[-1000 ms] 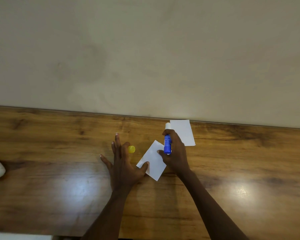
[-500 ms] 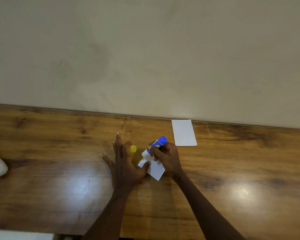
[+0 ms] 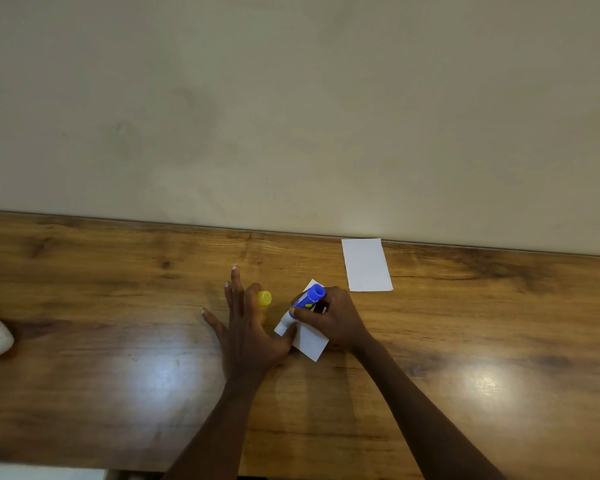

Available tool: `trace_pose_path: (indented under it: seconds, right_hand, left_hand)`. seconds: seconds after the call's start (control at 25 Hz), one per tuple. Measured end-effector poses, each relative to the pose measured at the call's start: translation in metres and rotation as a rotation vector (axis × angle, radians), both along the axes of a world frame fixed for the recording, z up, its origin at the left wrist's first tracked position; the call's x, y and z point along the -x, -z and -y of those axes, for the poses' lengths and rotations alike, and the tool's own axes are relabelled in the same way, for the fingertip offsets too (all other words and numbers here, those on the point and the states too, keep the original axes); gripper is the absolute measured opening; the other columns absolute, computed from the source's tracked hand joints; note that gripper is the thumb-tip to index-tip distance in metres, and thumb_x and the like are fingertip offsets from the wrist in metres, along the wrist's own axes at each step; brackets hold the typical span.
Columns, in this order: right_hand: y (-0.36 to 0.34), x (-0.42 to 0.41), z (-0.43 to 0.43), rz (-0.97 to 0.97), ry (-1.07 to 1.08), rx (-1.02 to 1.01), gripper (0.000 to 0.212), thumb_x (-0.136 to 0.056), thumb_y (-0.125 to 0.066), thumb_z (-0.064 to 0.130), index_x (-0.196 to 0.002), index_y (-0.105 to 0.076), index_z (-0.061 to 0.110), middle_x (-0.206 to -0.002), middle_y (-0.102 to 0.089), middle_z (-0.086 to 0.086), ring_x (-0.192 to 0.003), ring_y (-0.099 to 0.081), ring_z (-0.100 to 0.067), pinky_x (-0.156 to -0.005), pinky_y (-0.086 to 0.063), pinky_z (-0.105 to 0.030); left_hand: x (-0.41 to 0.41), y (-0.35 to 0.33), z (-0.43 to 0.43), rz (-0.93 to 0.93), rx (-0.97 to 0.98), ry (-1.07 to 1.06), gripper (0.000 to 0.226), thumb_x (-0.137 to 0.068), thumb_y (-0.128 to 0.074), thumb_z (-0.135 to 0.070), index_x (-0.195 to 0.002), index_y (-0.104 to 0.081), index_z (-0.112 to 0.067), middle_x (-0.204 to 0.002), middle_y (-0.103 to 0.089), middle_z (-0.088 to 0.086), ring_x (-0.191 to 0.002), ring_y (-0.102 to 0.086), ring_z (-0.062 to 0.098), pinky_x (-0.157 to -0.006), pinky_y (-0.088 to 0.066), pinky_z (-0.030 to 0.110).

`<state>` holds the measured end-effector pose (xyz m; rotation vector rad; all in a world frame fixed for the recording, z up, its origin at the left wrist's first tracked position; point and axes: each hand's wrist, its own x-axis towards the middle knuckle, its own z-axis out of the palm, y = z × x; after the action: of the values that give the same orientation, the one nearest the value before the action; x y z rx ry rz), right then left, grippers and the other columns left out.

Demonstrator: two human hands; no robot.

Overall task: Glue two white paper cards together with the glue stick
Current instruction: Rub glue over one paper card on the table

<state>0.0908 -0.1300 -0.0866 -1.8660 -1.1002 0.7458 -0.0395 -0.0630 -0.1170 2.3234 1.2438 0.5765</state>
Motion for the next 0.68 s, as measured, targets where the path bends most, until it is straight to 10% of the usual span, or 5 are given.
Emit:
trace_pose_path:
  seconds: [0.68]
  right_hand:
    - [0.001, -0.038, -0.005, -0.008, 0.42, -0.06, 0.023, -0.078, -0.067, 0.018, -0.096, -0.063, 0.004, -0.089, -0.067, -0.017, -0.066, -0.054, -0.012, -0.063, -0.043, -0.016]
  left_hand:
    - [0.0, 0.0, 0.0, -0.03, -0.011, -0.016, 0.081, -0.06, -0.075, -0.045, -0.125, -0.04, -0.012, -0.147, 0.011, -0.003, -0.14, 0.0, 0.027, -0.105, 0.007, 0.066]
